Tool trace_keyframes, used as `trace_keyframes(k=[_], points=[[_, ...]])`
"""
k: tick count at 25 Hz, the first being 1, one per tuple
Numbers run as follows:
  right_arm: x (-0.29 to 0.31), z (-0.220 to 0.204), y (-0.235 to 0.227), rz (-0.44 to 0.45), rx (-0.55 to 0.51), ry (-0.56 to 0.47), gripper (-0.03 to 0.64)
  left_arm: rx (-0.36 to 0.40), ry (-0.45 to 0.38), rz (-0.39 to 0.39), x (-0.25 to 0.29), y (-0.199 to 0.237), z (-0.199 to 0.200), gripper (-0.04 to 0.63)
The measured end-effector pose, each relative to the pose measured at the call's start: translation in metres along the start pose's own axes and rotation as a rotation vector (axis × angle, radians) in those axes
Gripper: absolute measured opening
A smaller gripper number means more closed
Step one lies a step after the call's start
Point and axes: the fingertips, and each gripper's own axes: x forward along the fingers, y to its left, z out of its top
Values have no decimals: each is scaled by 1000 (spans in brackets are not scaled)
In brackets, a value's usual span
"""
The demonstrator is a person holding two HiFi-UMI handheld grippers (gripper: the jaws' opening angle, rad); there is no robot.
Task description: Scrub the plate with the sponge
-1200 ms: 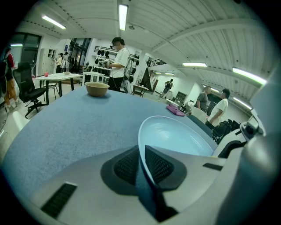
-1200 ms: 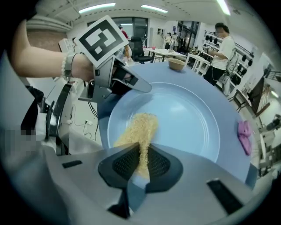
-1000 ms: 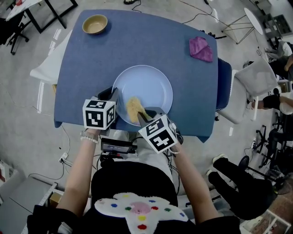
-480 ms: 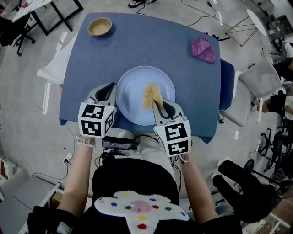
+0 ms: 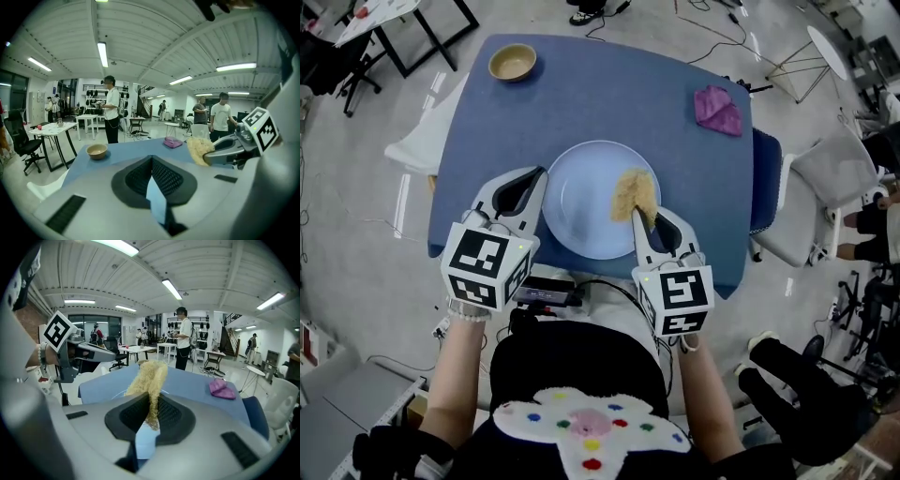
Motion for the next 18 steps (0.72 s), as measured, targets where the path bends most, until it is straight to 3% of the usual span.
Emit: trace_keyframes(k=[8, 18], points=[[-22, 15, -6, -35, 5, -53, 41, -10, -28, -63, -20, -19, 10, 11], [-30, 14, -4, -65, -21, -55, 41, -16, 3, -107, -24, -35, -5, 11]])
